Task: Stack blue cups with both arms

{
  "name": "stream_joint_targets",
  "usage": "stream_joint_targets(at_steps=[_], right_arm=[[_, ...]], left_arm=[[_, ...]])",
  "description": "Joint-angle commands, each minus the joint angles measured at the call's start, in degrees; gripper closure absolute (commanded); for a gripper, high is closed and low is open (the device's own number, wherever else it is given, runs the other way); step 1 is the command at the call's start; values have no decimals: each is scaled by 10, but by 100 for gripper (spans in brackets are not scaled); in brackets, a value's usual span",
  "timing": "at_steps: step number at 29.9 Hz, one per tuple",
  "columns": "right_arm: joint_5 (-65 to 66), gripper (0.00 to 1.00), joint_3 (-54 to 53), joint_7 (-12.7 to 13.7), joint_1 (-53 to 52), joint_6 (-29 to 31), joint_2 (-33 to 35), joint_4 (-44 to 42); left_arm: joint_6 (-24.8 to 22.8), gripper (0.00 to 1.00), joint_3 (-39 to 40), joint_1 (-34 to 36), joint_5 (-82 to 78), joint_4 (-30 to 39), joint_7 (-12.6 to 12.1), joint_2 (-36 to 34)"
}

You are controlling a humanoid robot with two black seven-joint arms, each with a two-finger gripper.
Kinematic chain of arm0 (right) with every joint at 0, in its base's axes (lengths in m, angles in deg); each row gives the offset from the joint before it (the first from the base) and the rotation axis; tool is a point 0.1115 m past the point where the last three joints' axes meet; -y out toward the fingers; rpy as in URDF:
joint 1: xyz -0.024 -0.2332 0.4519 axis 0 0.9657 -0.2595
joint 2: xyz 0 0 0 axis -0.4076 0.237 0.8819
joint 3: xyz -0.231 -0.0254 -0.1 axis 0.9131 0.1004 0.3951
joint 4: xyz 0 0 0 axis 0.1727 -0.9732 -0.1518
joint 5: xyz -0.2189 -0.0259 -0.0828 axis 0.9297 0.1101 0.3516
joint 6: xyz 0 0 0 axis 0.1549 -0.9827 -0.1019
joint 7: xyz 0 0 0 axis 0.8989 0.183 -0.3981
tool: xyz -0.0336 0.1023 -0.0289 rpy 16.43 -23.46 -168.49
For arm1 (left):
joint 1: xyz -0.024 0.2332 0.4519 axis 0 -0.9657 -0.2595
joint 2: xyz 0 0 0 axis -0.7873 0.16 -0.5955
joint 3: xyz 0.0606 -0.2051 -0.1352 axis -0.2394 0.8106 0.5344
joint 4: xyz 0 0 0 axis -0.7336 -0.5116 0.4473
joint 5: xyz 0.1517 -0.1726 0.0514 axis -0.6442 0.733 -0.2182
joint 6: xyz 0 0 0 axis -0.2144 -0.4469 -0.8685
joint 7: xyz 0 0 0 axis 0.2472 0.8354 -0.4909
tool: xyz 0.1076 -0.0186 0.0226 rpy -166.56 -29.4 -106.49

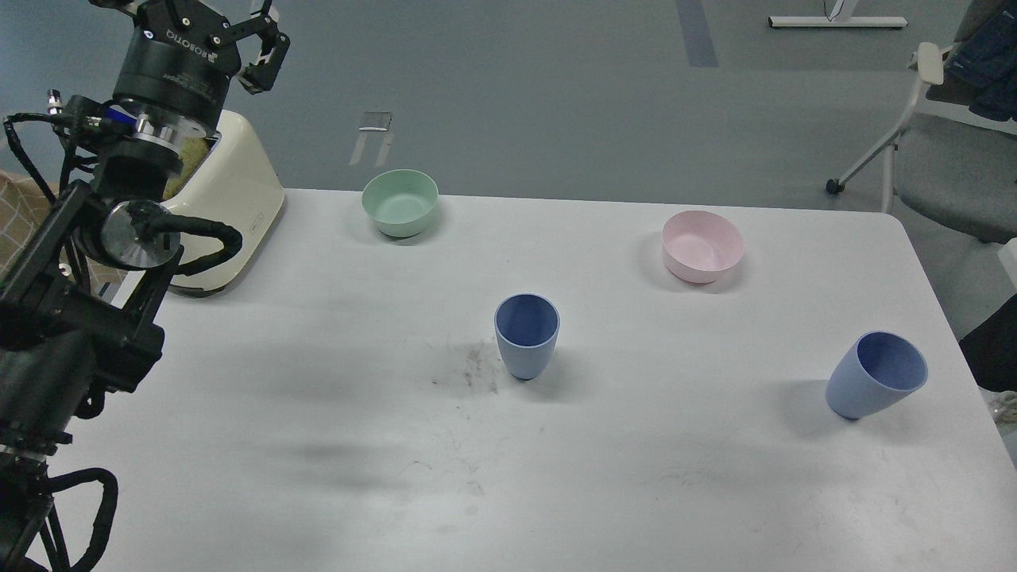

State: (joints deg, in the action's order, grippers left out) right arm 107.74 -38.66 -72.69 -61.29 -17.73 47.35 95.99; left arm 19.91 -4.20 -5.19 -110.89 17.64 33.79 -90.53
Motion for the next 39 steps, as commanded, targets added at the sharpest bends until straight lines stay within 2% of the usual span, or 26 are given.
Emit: stream_joint_targets(at_steps=[1, 10, 18, 20, 24, 32, 36, 39], right_arm=[[57, 1, 13, 1, 33, 0, -18, 3], [145, 1, 62, 4, 37, 0, -97, -5], [171, 6, 84, 8, 47, 0, -110, -9], [172, 10, 86, 9, 52, 0, -110, -9], [171, 24, 88, 9, 62, 0, -124, -26], [172, 30, 121, 13, 52, 0, -147, -53], [172, 44, 131, 23, 45, 0, -142, -52], [172, 49, 131, 24, 37, 0, -141, -53]], left_arm=[[-1, 4, 1, -9, -3, -1, 0, -2], [-3, 3, 1, -25, -4, -1, 3, 1], [-4, 3, 1, -36, -5, 1, 3, -3], [-4, 3, 1, -39, -5, 3, 3, -4], [-7, 3, 2, -43, -6, 3, 3, -4], [-3, 3, 3, -41, -7, 4, 3, -3], [-3, 3, 7, -41, -7, 5, 3, -6], [-3, 3, 8, -41, -7, 5, 3, -5]])
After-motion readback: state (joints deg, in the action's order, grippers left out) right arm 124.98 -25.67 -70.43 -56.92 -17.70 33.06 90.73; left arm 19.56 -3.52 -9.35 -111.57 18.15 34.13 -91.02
